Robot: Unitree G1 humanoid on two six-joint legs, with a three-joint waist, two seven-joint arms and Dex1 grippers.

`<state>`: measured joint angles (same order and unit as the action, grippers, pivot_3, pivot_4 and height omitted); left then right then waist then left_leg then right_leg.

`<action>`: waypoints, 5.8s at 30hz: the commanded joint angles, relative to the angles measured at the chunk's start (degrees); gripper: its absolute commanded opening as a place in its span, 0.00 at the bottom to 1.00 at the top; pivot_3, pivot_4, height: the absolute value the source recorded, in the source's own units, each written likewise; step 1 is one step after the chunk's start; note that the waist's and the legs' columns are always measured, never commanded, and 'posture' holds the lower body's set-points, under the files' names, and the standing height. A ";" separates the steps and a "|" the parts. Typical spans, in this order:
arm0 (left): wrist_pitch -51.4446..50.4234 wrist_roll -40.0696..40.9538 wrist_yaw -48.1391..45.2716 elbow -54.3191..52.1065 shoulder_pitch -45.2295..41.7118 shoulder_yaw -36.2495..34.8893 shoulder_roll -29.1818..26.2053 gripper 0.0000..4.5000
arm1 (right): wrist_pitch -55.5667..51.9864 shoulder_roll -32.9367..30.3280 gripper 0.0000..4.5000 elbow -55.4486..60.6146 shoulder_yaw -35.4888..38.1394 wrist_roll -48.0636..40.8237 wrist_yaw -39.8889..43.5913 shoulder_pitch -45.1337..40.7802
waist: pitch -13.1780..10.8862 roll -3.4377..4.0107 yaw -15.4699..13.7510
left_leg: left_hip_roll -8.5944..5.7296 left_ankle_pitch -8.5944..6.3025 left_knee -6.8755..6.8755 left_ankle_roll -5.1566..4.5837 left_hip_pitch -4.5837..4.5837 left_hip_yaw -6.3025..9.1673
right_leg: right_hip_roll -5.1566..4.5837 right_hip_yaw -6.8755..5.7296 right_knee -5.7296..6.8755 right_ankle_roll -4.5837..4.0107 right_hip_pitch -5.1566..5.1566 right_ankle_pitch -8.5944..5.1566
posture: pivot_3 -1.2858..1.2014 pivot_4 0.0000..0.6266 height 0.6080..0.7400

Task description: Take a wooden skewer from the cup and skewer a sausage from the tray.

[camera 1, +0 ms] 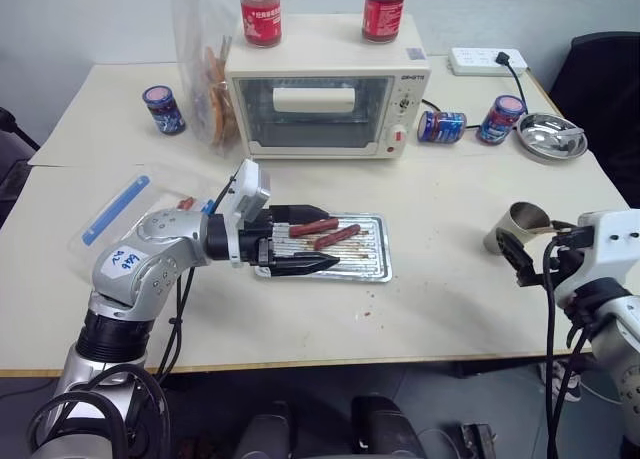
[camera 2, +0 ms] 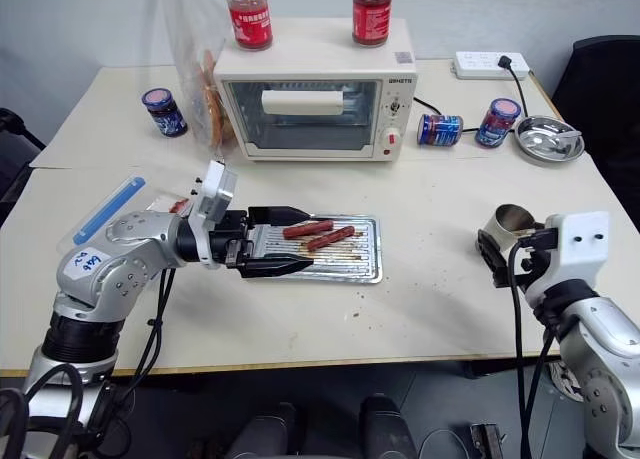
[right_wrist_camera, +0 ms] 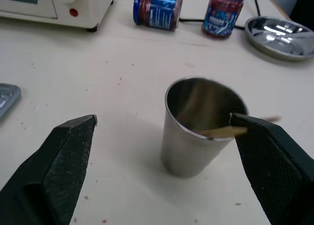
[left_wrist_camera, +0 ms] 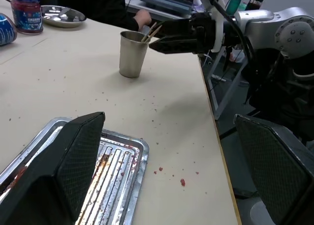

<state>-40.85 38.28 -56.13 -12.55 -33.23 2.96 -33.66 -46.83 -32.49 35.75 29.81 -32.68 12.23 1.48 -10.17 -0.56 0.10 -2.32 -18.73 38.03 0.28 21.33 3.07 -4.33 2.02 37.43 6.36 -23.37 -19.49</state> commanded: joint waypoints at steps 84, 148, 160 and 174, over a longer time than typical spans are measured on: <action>7.91 -2.72 -1.98 4.27 -4.56 -1.92 4.60 1.00 | -25.92 -9.39 0.01 -23.91 -2.37 -72.69 -13.79 -36.88 | -0.05 -0.04 0.07 | 0.04 0.03 0.07 -0.03 0.24 0.03 | -0.08 -0.08 -0.01 0.00 -0.15 0.00 | 0.52 0.24 1.00; 3.93 3.23 9.52 -3.07 -1.73 -6.10 9.50 0.00 | -13.54 10.94 0.06 -21.77 -11.05 -80.32 -23.59 -34.95 | -0.05 -0.03 0.53 | 0.06 0.03 0.07 -0.03 0.34 0.05 | -0.04 -0.11 -0.05 0.00 -0.26 0.00 | 0.52 0.24 1.00; 0.42 5.39 4.81 -6.97 6.73 -14.93 -6.26 0.00 | -18.65 -5.45 0.58 -21.80 -22.74 -62.23 -14.56 -40.71 | -0.10 0.05 1.85 | 0.07 0.03 -0.04 -0.04 0.35 0.03 | -0.05 -0.07 -0.16 0.00 -0.30 0.00 | 0.52 0.24 1.00; -1.10 7.83 7.22 -17.46 23.50 -27.09 -14.24 0.00 | 20.86 -6.21 0.85 -40.88 -61.79 10.79 34.45 -55.77 | -0.15 0.03 1.47 | 0.04 0.00 -0.17 -0.04 0.43 0.09 | -0.10 -0.16 -0.46 0.00 -0.35 0.00 | 0.52 0.24 1.00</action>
<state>-41.83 44.41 -50.08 -26.78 -10.48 -22.02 -47.73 -31.00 -40.53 -1.53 -31.36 -26.87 42.66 -52.47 -10.32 -0.52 1.57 -2.28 -18.73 37.85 0.25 21.78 3.17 -4.43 1.85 36.98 6.36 -23.74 -19.48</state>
